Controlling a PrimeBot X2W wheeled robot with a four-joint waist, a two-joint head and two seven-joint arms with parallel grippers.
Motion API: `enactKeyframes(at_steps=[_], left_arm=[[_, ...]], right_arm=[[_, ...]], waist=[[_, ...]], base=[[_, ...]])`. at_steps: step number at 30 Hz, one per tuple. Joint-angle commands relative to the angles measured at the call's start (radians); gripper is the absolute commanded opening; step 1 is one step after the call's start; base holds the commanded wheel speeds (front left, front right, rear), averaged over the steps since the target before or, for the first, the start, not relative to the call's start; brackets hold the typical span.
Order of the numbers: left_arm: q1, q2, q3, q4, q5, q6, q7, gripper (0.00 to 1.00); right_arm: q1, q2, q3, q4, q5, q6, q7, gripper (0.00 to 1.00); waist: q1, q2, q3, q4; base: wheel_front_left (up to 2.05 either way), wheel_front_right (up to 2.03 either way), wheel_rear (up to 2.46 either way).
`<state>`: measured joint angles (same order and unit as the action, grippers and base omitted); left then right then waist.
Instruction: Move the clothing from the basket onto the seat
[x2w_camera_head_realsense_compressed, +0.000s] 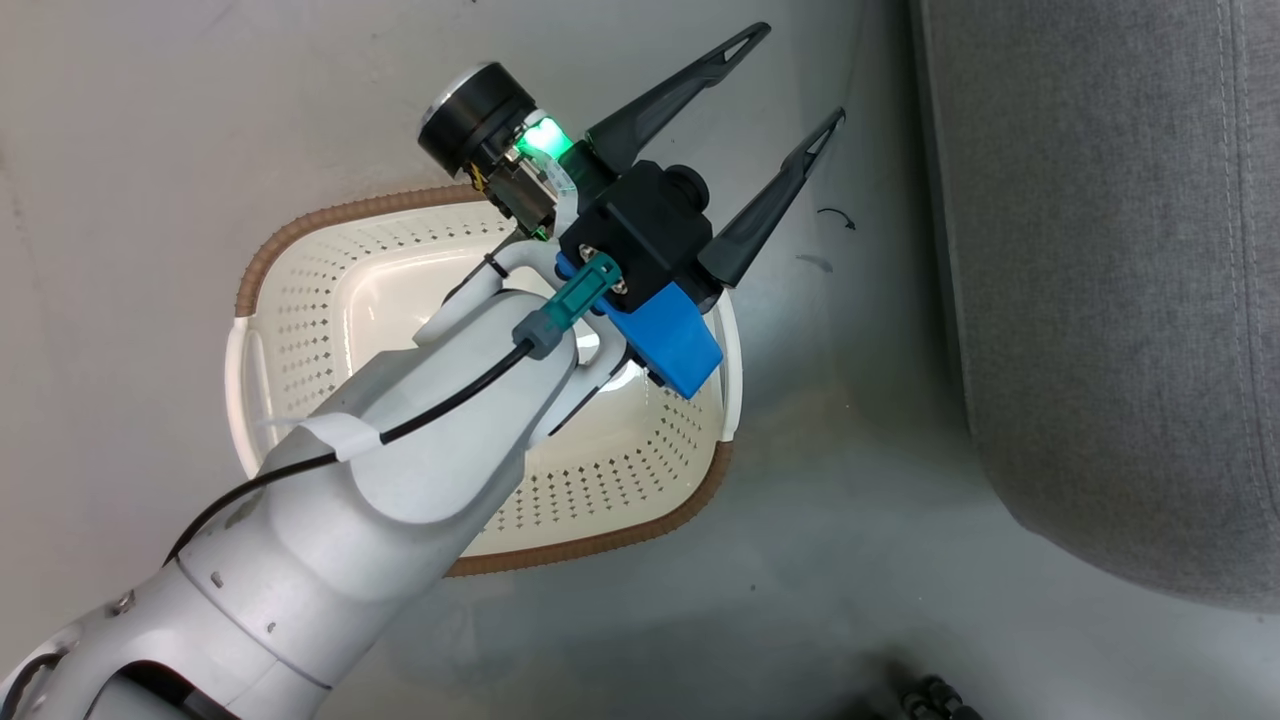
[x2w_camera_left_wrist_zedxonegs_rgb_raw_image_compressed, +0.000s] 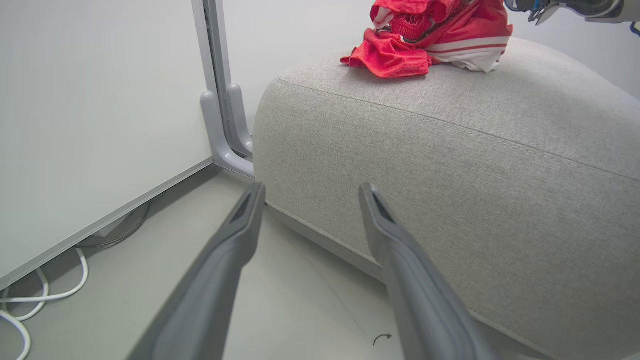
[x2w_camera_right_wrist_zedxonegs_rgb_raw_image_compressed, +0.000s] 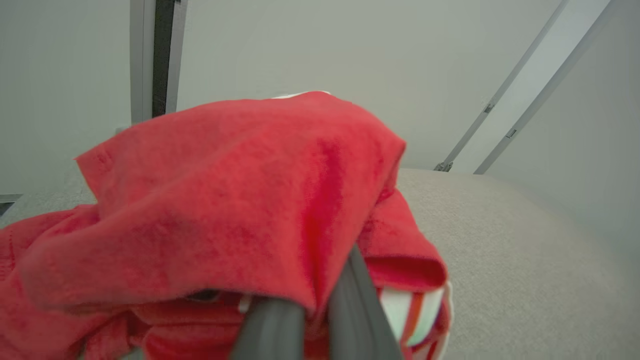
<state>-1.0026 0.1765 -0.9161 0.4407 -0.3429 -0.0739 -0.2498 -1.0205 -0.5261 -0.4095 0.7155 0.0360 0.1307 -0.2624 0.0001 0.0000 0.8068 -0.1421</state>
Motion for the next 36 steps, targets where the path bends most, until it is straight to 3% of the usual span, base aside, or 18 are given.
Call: enactKeyframes(at_steps=[1, 4, 5, 6, 7, 22, 36], left_arm=[[-0.013, 0.005, 0.001, 0.002, -0.003, 0.003, -0.007, 1.00], [-0.007, 0.007, 0.001, 0.006, -0.007, 0.005, -0.007, 1.00], [-0.003, 0.008, 0.001, 0.007, -0.008, 0.006, -0.008, 1.00], [0.002, 0.008, 0.001, 0.008, -0.008, 0.008, -0.008, 1.00], [0.009, 0.010, 0.002, 0.011, -0.010, 0.009, -0.009, 1.00], [0.114, 0.019, 0.032, 0.009, -0.034, 0.022, -0.016, 1.00], [0.305, 0.029, 0.234, -0.084, -0.034, 0.061, -0.016, 1.00]], right_arm=[[0.003, 0.001, -0.001, 0.004, -0.005, 0.000, -0.004, 0.00], [0.015, 0.005, 0.000, 0.019, 0.000, 0.000, -0.004, 0.00], [0.018, 0.005, -0.005, 0.016, 0.004, 0.000, -0.004, 0.20], [0.024, 0.008, -0.007, 0.009, 0.006, 0.000, -0.004, 0.73], [0.034, 0.015, -0.002, 0.002, 0.003, 0.000, -0.004, 1.00], [0.349, 0.142, 0.005, -0.286, 0.003, 0.000, -0.003, 1.00], [0.565, 0.237, 0.141, -0.513, 0.031, 0.000, -0.004, 1.00]], waist=[[-0.0001, 0.0000, -0.002, 0.001], [-0.0001, 0.0000, -0.012, -0.002], [-0.0001, 0.0000, -0.018, -0.004], [-0.0001, 0.0000, -0.024, -0.006], [-0.0001, 0.0000, -0.034, -0.009], [-0.0001, 0.0000, -0.225, -0.023], [-0.0001, 0.0000, -0.399, 0.060]], base=[[0.00, 0.00, 0.00], [0.00, 0.00, 0.00], [0.00, 0.00, 0.00], [0.00, 0.00, 0.00], [0.00, 0.00, 0.00], [0.00, 0.00, 0.00], [0.00, 0.00, 0.00]])
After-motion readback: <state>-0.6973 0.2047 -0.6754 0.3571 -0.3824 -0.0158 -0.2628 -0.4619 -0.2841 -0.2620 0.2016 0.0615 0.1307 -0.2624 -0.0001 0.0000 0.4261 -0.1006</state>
